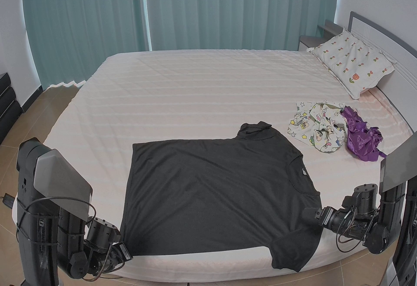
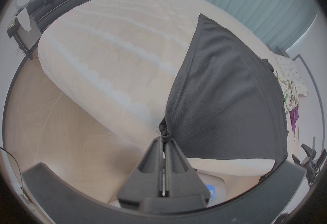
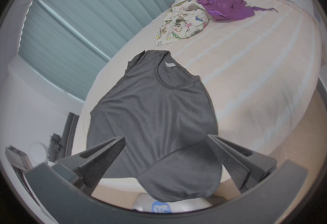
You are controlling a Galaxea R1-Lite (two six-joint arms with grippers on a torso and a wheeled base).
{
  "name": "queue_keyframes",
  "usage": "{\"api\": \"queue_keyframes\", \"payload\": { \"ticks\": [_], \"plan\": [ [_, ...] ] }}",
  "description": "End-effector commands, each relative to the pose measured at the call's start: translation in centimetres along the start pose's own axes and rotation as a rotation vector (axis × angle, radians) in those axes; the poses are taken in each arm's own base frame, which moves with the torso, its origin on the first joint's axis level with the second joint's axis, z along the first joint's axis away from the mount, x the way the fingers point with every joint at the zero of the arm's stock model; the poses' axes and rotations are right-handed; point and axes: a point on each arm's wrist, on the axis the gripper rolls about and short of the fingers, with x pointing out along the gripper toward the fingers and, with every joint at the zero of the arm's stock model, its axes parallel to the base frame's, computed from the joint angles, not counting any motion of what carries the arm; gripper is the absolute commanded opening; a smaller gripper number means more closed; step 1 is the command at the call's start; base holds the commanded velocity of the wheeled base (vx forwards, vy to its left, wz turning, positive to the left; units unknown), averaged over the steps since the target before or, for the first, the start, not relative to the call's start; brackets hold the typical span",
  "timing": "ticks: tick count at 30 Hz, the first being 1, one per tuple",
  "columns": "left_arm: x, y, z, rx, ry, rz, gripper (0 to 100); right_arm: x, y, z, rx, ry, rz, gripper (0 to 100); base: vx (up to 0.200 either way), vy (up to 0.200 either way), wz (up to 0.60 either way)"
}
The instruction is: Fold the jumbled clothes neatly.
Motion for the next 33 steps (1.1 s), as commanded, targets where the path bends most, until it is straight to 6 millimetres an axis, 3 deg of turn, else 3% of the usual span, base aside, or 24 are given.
{"api": "queue_keyframes", "payload": {
  "ticks": [1,7,17,18,26,33],
  "plan": [
    [-1.2,0.1,-0.2,0.022,0.030,0.003,0,0.6,-2.6,-0.4,-0.041,0.056,-0.084,100,0.000,0.000,0.00],
    [-2.1,0.1,-0.4,0.033,0.106,-0.023,0,1.0,-4.2,-0.2,-0.051,0.106,-0.056,100,0.000,0.000,0.00],
    [-2.0,0.1,-0.4,0.040,0.118,-0.038,0,4.8,-4.4,-0.1,-0.072,0.091,-0.023,100,0.000,0.000,0.00],
    [-2.0,0.1,-0.4,0.040,0.118,-0.038,0,5.1,-4.2,0.0,-0.079,0.094,-0.018,0,0.000,0.000,0.00],
    [-2.0,-0.3,-0.2,0.029,0.094,-0.069,0,6.9,-3.6,1.2,-0.100,0.077,-0.019,0,0.000,0.000,0.00],
    [-1.8,-0.7,-0.1,0.026,0.067,-0.101,0,8.9,-2.8,4.5,-0.117,-0.058,0.039,0,0.000,0.000,0.00]
  ]
}}
